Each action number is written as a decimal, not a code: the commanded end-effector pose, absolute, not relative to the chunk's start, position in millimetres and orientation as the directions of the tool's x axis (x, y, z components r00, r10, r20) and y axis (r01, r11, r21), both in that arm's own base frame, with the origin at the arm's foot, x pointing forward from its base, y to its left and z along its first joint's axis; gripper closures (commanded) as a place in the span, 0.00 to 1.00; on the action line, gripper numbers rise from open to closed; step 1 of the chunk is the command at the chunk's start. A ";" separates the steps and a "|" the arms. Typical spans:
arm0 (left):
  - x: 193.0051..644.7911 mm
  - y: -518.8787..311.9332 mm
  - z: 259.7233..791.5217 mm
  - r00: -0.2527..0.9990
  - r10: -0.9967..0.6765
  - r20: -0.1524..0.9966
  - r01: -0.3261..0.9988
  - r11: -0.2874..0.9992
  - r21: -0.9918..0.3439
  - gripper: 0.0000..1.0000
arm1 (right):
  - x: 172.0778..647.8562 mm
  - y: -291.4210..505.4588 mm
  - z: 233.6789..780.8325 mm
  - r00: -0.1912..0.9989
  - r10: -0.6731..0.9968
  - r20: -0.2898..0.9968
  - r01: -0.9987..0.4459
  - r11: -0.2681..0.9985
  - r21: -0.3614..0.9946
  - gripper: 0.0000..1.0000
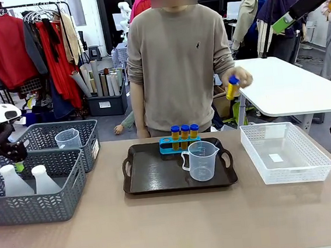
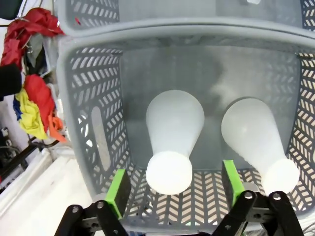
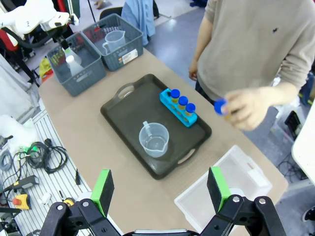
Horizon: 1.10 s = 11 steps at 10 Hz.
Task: Prepare the laboratory tools.
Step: Pick up one Small flask and place it on the Handle tray.
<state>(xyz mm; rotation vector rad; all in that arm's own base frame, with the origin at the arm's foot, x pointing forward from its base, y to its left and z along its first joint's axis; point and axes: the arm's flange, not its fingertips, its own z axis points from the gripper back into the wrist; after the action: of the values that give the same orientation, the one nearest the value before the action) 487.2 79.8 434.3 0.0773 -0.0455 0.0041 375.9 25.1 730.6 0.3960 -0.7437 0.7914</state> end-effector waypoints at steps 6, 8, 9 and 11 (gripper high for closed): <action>487.7 86.7 429.6 0.999 0.018 0.040 -0.020 0.999 0.040 0.22 | 374.9 25.2 731.8 0.467 0.498 0.731 -0.763 0.644 0.049 0.00; 486.8 88.2 430.2 0.999 0.015 0.044 -0.017 0.999 0.040 0.61 | 374.9 25.2 731.8 0.467 0.498 0.731 -0.763 0.644 0.049 0.00; 487.4 88.9 429.0 0.999 0.014 0.046 -0.016 0.999 0.038 0.81 | 374.9 25.2 731.8 0.467 0.498 0.731 -0.763 0.644 0.049 0.00; 486.6 89.8 429.2 0.999 0.018 0.043 -0.020 0.999 0.037 1.00 | 374.9 25.2 731.8 0.467 0.498 0.731 -0.763 0.644 0.049 0.00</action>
<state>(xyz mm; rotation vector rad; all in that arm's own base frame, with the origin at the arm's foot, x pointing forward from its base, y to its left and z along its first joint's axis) 488.9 84.7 428.1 0.0576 -0.0400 0.0249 375.9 25.1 730.6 0.3960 -0.7437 0.7915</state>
